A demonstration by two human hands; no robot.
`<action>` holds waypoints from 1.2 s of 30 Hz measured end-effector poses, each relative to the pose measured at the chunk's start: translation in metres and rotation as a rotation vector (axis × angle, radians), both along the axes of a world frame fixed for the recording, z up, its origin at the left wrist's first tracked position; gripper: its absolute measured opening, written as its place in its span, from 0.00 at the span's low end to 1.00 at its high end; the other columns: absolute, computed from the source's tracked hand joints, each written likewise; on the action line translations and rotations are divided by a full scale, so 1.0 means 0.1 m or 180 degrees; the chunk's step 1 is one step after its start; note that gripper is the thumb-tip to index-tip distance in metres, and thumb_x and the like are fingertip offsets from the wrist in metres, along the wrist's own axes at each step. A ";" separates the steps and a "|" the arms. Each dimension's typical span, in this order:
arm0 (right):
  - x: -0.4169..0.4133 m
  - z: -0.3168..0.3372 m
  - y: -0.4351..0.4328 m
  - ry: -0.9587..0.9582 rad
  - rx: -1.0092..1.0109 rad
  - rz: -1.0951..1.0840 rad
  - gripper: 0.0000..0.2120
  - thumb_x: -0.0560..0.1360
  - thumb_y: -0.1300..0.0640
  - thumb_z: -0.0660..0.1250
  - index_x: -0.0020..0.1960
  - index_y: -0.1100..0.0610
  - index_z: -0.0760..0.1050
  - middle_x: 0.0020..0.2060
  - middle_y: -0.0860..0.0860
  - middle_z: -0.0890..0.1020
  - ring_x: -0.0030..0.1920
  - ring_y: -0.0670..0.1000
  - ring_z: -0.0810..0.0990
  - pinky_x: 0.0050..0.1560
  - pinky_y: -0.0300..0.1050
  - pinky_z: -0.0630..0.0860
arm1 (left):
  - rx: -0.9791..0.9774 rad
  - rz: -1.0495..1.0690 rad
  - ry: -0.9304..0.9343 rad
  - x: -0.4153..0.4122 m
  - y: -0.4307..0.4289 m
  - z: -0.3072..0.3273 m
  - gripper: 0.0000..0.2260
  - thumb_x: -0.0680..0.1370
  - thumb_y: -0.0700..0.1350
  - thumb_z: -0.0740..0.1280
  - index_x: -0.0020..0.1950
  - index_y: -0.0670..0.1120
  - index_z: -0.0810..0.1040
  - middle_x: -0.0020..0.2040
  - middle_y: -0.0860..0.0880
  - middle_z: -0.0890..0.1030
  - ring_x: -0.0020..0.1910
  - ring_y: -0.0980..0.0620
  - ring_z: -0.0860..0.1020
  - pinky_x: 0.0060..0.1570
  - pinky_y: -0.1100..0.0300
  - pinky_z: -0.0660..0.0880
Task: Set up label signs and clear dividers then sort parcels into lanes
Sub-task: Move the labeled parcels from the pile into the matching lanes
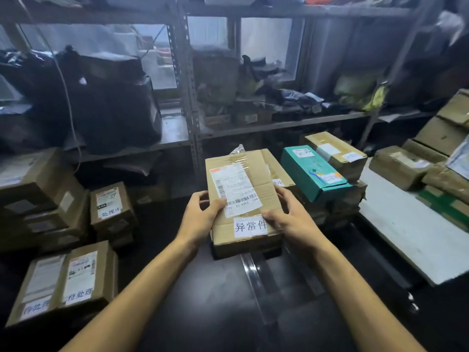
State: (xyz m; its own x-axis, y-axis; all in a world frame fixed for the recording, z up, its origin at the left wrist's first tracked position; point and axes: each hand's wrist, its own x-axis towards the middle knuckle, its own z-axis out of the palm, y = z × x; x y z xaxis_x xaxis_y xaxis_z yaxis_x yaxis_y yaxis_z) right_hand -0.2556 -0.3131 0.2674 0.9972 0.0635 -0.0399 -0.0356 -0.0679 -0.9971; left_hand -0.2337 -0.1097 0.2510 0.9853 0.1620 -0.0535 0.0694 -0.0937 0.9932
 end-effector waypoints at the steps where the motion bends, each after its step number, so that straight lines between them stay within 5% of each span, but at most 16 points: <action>1: 0.04 0.02 -0.08 -0.0013 0.0000 0.0002 0.29 0.75 0.70 0.67 0.72 0.51 0.66 0.60 0.47 0.80 0.55 0.42 0.81 0.50 0.35 0.77 | -0.0007 0.0012 -0.0021 0.03 -0.09 0.01 0.15 0.76 0.49 0.72 0.59 0.49 0.73 0.53 0.53 0.81 0.46 0.62 0.81 0.38 0.70 0.76; 6: 0.38 0.05 -0.52 0.0051 0.0215 -0.0053 0.28 0.75 0.71 0.65 0.70 0.52 0.67 0.63 0.50 0.78 0.58 0.48 0.81 0.51 0.39 0.80 | -0.0045 0.0063 -0.0116 0.36 -0.56 0.08 0.14 0.75 0.50 0.72 0.58 0.50 0.73 0.52 0.52 0.81 0.45 0.61 0.82 0.38 0.69 0.76; 10: 0.71 0.05 -0.97 0.0117 0.0366 -0.0188 0.28 0.76 0.70 0.65 0.72 0.52 0.66 0.65 0.51 0.77 0.60 0.52 0.81 0.59 0.52 0.80 | -0.0202 0.0132 -0.0164 0.74 -1.08 0.12 0.17 0.76 0.49 0.72 0.62 0.47 0.73 0.55 0.49 0.81 0.50 0.53 0.83 0.50 0.56 0.80; 14: 0.99 0.13 -1.61 0.0032 0.0121 -0.0270 0.26 0.76 0.68 0.67 0.68 0.46 0.68 0.62 0.47 0.78 0.50 0.41 0.84 0.43 0.37 0.81 | -0.0455 0.0056 -0.0086 1.06 -1.72 0.14 0.13 0.76 0.47 0.71 0.58 0.49 0.72 0.56 0.47 0.82 0.51 0.50 0.83 0.51 0.52 0.81; 22: 1.62 0.28 -2.69 -0.0067 0.0165 -0.0114 0.29 0.76 0.66 0.68 0.73 0.49 0.66 0.65 0.49 0.77 0.59 0.50 0.82 0.51 0.46 0.80 | -0.0417 0.0156 -0.0164 1.62 -2.78 0.36 0.15 0.77 0.47 0.70 0.61 0.47 0.72 0.57 0.46 0.81 0.53 0.50 0.82 0.53 0.53 0.80; 26: 1.98 0.29 -3.28 -0.0021 0.0326 0.0061 0.28 0.76 0.66 0.67 0.73 0.52 0.66 0.64 0.50 0.78 0.57 0.50 0.83 0.50 0.46 0.81 | -0.0079 0.0314 -0.0223 1.87 -3.35 0.41 0.14 0.73 0.54 0.70 0.55 0.53 0.71 0.59 0.48 0.79 0.54 0.50 0.81 0.57 0.48 0.79; 36: 2.69 0.51 -4.25 0.0123 0.0236 0.0605 0.26 0.76 0.65 0.66 0.70 0.49 0.65 0.61 0.50 0.79 0.51 0.50 0.85 0.34 0.38 0.78 | -0.0091 0.0890 -0.0123 2.32 -4.37 0.55 0.14 0.78 0.51 0.68 0.59 0.48 0.70 0.55 0.50 0.80 0.49 0.55 0.82 0.42 0.62 0.79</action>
State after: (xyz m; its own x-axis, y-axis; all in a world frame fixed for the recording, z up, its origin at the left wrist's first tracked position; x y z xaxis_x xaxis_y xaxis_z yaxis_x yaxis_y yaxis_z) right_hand 0.0137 -0.7377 0.3180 0.9648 0.2546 -0.0662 -0.0676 -0.0034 -0.9977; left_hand -0.0019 -0.5464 0.3059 0.9041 0.4266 -0.0252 0.0505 -0.0480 0.9976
